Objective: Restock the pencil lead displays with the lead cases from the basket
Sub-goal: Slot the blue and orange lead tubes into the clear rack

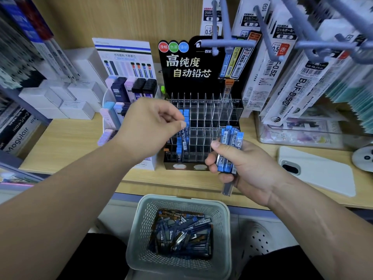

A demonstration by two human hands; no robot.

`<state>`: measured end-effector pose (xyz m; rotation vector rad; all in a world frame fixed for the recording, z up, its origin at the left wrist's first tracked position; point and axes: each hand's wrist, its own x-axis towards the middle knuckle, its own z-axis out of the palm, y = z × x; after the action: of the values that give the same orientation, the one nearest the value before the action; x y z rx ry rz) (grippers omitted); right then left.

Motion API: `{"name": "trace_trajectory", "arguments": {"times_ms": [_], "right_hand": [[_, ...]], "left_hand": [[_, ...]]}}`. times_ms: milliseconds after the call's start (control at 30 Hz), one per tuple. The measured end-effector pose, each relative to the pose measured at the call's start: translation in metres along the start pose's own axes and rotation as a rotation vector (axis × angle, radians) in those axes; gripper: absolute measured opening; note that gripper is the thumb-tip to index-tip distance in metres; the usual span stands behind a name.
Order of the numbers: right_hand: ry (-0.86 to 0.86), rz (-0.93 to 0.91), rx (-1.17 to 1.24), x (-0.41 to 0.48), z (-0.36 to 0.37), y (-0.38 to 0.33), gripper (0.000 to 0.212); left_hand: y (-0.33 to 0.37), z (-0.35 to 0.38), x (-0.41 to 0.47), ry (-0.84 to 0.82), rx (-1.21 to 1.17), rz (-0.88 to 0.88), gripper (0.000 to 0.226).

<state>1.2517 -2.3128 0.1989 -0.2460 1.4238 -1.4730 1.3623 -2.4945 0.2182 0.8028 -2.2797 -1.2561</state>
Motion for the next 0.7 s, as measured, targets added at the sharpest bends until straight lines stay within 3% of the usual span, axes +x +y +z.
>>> {"name": "trace_trajectory", "arguments": {"times_ms": [200,700], "right_hand": [[0.015,0.006,-0.005,0.0,0.001,0.001,0.01],[0.005,-0.01,-0.047,-0.001,0.0,0.001,0.009]], "left_hand": [[-0.004,0.01,-0.005,-0.024,0.139,0.05,0.006],[-0.01,0.018,-0.009,0.019,0.224,0.203,0.006]]}}
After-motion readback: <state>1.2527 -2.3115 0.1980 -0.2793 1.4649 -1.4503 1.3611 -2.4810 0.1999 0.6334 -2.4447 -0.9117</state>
